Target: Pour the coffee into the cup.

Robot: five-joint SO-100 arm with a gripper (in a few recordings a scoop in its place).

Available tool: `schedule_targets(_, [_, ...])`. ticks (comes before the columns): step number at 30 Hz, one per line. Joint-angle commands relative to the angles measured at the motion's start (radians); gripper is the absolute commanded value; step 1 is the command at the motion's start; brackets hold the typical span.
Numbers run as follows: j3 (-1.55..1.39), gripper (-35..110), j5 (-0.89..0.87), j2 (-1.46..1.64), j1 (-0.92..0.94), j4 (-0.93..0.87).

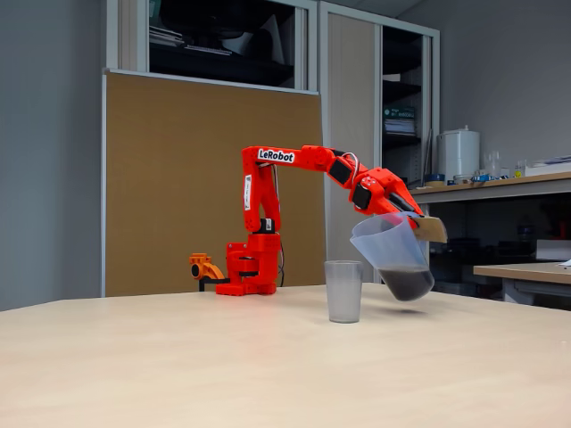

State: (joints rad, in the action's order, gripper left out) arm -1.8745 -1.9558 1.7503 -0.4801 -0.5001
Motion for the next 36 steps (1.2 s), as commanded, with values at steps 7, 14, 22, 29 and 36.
schedule_targets(7, [0.021,0,-0.123,0.032,-0.005,0.071])
schedule_targets(14, [0.011,0,-0.173,0.046,0.014,0.109])
schedule_targets(22, [-0.017,0,-0.202,0.071,0.046,0.141])
schedule_targets(29, [-0.041,0,-0.278,0.087,0.055,0.187])
schedule_targets(36, [-0.058,0,-0.353,0.106,0.061,0.225])
